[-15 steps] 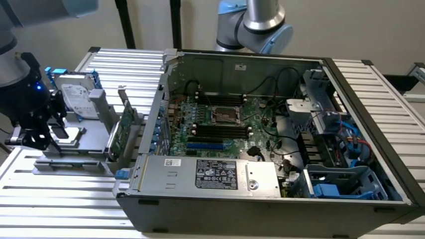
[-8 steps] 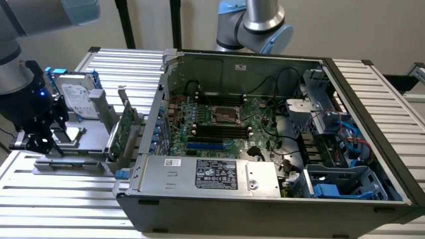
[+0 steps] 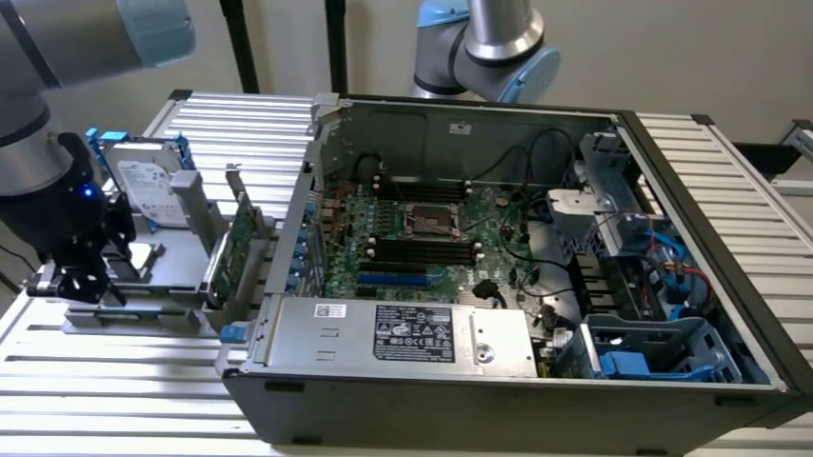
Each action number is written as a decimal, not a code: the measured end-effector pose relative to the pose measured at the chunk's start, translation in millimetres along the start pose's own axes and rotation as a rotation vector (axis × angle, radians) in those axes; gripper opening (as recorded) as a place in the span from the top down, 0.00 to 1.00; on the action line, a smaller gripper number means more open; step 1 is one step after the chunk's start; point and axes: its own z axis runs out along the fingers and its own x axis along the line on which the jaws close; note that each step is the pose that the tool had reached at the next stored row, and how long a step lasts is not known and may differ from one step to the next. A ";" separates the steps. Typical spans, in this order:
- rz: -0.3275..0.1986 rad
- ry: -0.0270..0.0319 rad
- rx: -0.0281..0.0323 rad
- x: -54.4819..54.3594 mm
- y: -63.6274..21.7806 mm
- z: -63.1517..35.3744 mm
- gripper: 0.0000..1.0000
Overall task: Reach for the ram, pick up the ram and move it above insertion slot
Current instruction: 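Pick up the ram and move it above insertion slot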
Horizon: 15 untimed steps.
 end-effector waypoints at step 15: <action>0.000 0.0000 -0.0003 7.2 0.1 27.1 0.58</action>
